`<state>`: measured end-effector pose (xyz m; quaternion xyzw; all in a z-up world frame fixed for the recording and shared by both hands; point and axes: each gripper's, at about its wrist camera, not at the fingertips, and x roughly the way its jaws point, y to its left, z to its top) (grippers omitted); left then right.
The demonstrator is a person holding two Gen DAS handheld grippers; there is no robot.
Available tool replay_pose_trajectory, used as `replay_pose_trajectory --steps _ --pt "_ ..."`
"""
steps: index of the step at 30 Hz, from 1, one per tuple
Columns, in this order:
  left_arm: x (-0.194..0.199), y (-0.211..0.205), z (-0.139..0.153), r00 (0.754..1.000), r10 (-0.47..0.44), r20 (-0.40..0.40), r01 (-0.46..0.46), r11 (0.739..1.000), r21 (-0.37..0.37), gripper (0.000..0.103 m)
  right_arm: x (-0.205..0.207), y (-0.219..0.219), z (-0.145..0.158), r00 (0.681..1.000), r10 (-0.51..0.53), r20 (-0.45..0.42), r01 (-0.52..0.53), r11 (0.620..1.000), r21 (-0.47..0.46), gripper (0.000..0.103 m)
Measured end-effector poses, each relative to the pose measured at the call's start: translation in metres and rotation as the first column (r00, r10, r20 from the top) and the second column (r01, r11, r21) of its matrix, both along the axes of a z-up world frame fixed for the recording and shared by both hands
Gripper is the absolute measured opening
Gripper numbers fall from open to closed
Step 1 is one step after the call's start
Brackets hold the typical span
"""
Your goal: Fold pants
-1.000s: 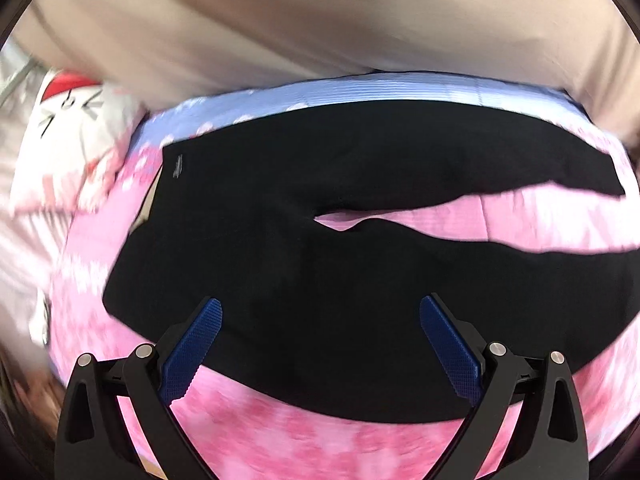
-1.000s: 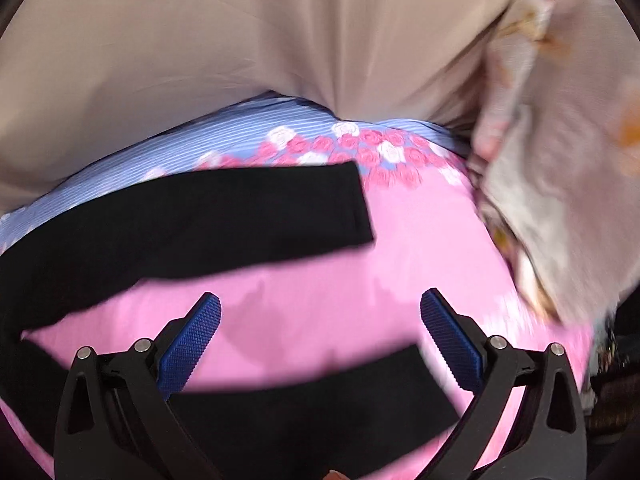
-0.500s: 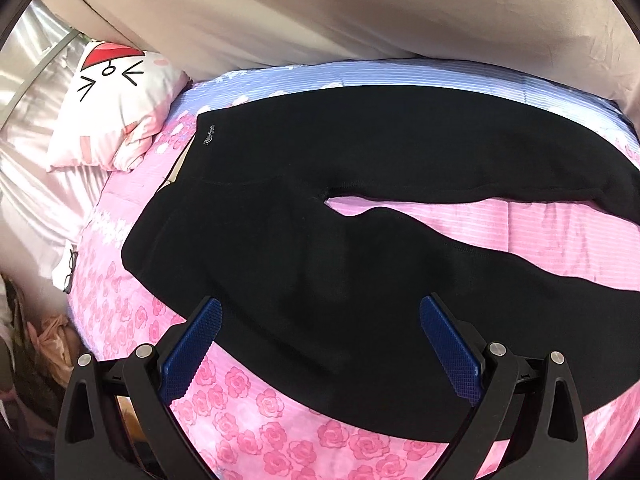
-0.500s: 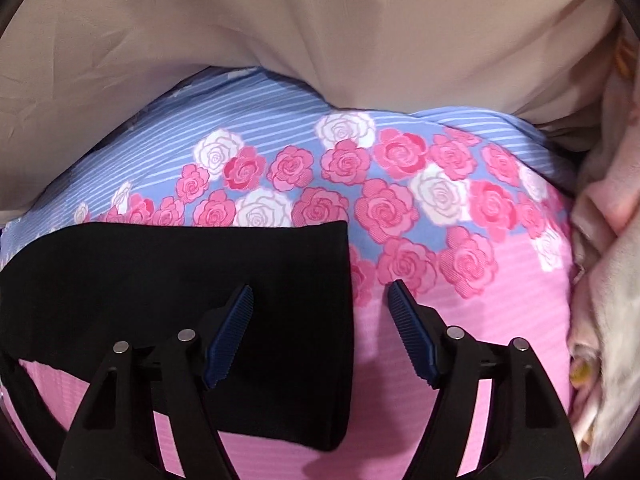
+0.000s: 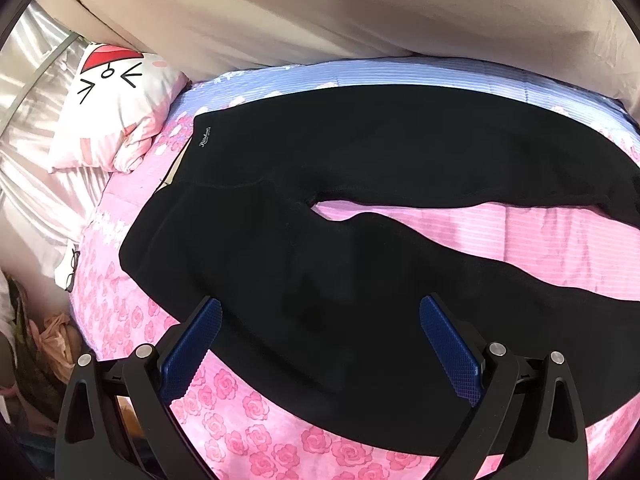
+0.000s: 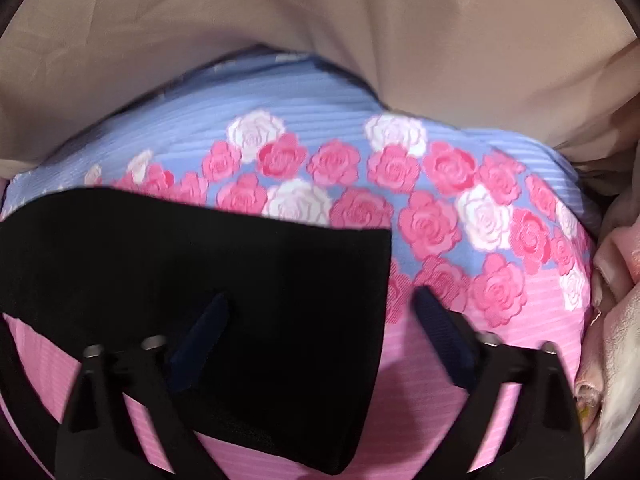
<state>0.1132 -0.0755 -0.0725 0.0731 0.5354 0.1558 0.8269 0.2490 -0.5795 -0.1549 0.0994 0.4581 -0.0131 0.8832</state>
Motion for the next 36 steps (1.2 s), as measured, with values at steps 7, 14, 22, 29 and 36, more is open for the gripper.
replay_pose_trajectory --steps 7,14,22,29,36 --pt "0.023 0.038 -0.01 0.999 0.044 -0.022 -0.045 0.998 -0.046 0.098 0.008 -0.006 0.017 1.0 0.03 -0.005 -0.029 0.996 0.083 0.015" --pt "0.099 0.158 -0.002 0.991 0.127 0.044 -0.122 0.989 -0.086 0.098 0.001 0.011 0.028 0.998 -0.068 0.005 0.068 0.996 0.05 0.014" --pt "0.243 0.3 -0.039 0.995 0.102 -0.004 -0.102 0.995 -0.013 0.098 0.026 0.03 0.01 0.981 -0.191 -0.027 0.192 0.981 0.008 0.015" --pt "0.295 0.34 -0.074 0.998 0.045 -0.033 -0.046 0.999 -0.027 0.097 0.036 0.048 0.006 0.966 -0.258 -0.03 0.257 0.966 -0.039 0.015" --pt "0.302 0.354 -0.086 0.999 0.026 0.019 -0.023 0.99 -0.138 0.097 0.047 0.065 0.004 0.958 -0.285 -0.033 0.281 0.956 -0.09 0.017"
